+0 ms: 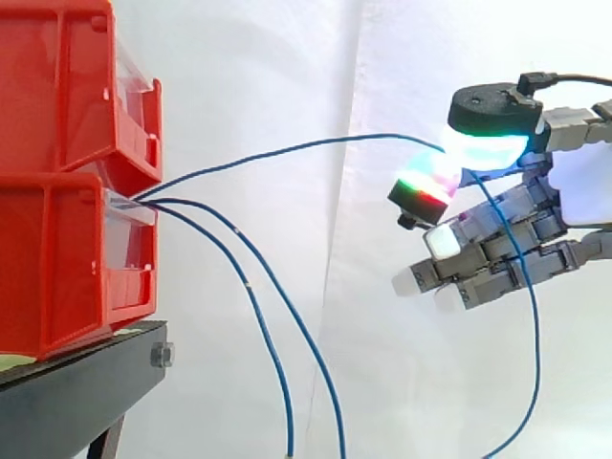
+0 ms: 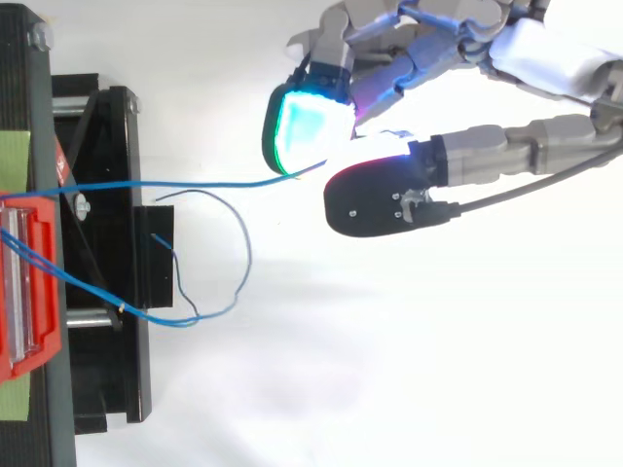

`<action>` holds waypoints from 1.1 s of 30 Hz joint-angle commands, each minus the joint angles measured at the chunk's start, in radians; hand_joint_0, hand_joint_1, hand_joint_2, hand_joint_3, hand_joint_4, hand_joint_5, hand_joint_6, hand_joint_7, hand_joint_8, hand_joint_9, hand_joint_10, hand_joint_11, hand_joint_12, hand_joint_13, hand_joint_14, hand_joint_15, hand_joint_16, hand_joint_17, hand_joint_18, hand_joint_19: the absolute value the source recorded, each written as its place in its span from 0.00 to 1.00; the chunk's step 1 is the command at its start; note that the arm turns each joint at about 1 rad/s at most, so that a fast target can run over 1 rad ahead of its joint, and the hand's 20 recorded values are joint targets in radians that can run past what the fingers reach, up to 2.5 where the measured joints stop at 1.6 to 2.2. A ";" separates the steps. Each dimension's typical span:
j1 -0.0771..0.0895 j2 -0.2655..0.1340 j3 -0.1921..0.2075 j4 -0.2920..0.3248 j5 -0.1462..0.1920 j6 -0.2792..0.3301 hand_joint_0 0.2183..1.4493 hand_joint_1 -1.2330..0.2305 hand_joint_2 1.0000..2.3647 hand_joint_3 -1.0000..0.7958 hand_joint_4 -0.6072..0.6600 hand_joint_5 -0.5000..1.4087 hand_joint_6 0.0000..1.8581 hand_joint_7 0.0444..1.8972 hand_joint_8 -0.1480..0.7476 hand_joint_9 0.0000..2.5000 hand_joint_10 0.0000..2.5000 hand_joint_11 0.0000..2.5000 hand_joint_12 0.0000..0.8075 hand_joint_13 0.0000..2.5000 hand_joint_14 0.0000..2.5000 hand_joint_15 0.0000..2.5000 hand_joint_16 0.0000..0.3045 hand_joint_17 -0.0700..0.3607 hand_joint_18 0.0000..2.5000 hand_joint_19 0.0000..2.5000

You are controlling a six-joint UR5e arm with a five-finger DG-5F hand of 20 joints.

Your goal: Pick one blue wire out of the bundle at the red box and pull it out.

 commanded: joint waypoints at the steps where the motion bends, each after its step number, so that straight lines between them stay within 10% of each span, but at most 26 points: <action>1: -0.001 0.000 -0.001 0.002 0.002 0.000 0.30 0.25 0.00 0.56 0.51 0.22 0.45 0.58 0.50 0.31 0.01 0.16 0.55 0.10 0.00 0.06 0.24 0.55 0.08 0.13; 33: -0.003 0.000 0.000 0.002 0.002 0.000 0.30 0.25 0.00 0.56 0.52 0.22 0.45 0.58 0.50 0.34 0.01 0.19 0.55 0.11 0.00 0.06 0.25 0.56 0.10 0.12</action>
